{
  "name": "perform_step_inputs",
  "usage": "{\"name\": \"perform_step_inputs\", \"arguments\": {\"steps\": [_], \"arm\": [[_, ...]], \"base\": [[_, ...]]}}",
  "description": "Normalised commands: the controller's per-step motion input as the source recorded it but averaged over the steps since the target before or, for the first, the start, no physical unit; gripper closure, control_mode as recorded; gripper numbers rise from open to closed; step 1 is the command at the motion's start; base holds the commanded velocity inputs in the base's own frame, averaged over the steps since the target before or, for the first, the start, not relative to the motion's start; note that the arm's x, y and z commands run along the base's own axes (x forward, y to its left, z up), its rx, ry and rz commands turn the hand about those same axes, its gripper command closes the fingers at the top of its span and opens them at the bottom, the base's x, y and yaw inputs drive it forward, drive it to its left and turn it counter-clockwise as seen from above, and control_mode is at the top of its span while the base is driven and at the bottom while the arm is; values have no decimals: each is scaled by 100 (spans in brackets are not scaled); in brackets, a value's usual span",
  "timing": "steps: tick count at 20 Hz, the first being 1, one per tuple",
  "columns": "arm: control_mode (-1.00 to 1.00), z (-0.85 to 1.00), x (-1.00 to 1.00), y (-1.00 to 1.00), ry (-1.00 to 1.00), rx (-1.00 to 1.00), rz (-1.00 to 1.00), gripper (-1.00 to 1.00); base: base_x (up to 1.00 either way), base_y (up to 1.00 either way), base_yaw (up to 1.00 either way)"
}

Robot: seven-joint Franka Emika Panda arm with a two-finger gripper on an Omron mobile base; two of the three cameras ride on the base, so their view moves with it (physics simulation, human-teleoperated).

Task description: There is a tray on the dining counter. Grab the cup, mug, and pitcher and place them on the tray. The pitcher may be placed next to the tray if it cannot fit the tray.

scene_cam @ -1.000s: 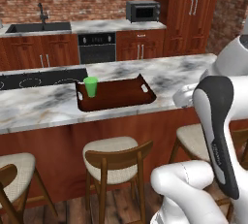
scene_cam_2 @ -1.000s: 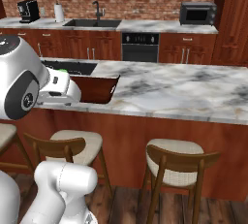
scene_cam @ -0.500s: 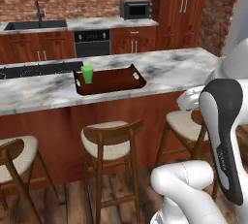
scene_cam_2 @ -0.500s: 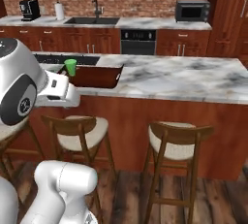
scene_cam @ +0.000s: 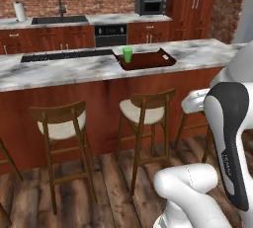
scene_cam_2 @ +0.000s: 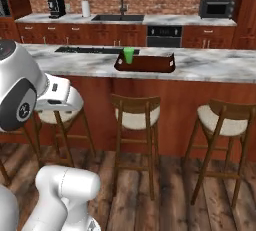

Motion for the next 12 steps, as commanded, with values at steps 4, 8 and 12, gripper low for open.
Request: {"name": "perform_step_inputs", "arguments": {"steps": [4, 8, 12], "arm": [[100, 0, 0, 0, 0, 0, 0, -100], [100, 0, 0, 0, 0, 0, 0, -100], [100, 0, 0, 0, 0, 0, 0, -100]], "base": [[-65, 100, 0], [-52, 100, 0], [-48, 100, 0]]}}
